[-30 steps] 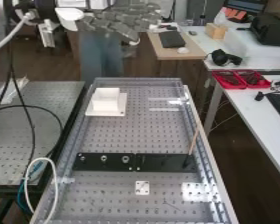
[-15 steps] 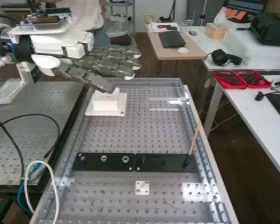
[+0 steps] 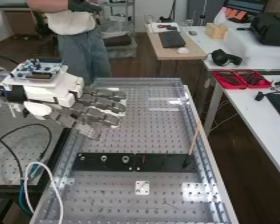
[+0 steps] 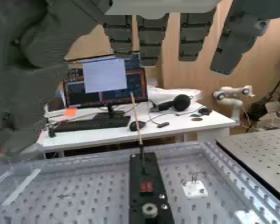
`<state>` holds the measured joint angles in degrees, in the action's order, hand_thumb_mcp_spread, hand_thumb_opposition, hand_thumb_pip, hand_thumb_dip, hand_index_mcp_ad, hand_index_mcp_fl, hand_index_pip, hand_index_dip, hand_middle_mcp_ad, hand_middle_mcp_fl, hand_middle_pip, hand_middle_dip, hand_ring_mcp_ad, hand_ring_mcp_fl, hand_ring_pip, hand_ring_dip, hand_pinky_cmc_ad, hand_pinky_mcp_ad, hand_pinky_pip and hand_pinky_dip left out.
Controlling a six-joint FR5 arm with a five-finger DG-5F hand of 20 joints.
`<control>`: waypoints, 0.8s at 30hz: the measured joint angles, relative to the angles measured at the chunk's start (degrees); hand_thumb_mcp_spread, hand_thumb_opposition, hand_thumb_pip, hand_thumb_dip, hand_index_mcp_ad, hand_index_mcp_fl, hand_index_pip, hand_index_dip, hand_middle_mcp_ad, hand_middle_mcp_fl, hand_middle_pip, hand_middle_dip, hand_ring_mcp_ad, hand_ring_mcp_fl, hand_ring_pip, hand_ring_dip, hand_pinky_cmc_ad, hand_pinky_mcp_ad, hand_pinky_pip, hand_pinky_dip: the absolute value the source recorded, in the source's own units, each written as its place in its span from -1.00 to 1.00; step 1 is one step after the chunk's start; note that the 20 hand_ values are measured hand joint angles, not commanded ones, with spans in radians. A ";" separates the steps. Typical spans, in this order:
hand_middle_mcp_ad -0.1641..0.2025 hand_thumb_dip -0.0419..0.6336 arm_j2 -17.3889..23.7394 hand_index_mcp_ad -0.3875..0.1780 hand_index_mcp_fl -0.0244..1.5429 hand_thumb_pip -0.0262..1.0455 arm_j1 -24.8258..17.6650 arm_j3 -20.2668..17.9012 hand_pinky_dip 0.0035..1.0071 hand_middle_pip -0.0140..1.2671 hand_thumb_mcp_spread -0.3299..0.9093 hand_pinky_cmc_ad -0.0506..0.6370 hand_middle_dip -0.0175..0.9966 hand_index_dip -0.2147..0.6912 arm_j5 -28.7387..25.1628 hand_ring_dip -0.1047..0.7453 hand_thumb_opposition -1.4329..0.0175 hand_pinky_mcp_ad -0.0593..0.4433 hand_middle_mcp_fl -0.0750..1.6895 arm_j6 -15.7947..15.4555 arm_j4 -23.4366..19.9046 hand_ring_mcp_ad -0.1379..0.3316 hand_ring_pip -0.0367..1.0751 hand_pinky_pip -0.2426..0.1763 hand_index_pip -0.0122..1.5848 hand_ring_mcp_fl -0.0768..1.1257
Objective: Grab the larger nut and place it in the white container
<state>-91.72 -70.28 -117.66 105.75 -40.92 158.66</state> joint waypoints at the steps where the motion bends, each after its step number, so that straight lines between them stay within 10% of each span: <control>1: 0.10 -0.69 -0.52 0.23 -0.93 -0.01 0.39 -0.26 -0.36 -0.77 -0.16 0.10 -0.62 -0.50 -0.01 -0.61 -0.04 0.34 -0.91 0.06 -0.32 0.32 -0.78 -0.26 -0.86 -0.88; 24: 0.10 -0.56 -6.34 0.19 -0.89 0.11 -3.43 -8.73 -0.16 -0.76 -0.04 0.10 -0.59 -0.61 -17.35 -0.61 -0.07 0.33 -0.87 3.31 -15.48 0.33 -0.78 -0.28 -0.38 -0.88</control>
<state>-98.06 -73.70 -126.39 88.40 -37.61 143.18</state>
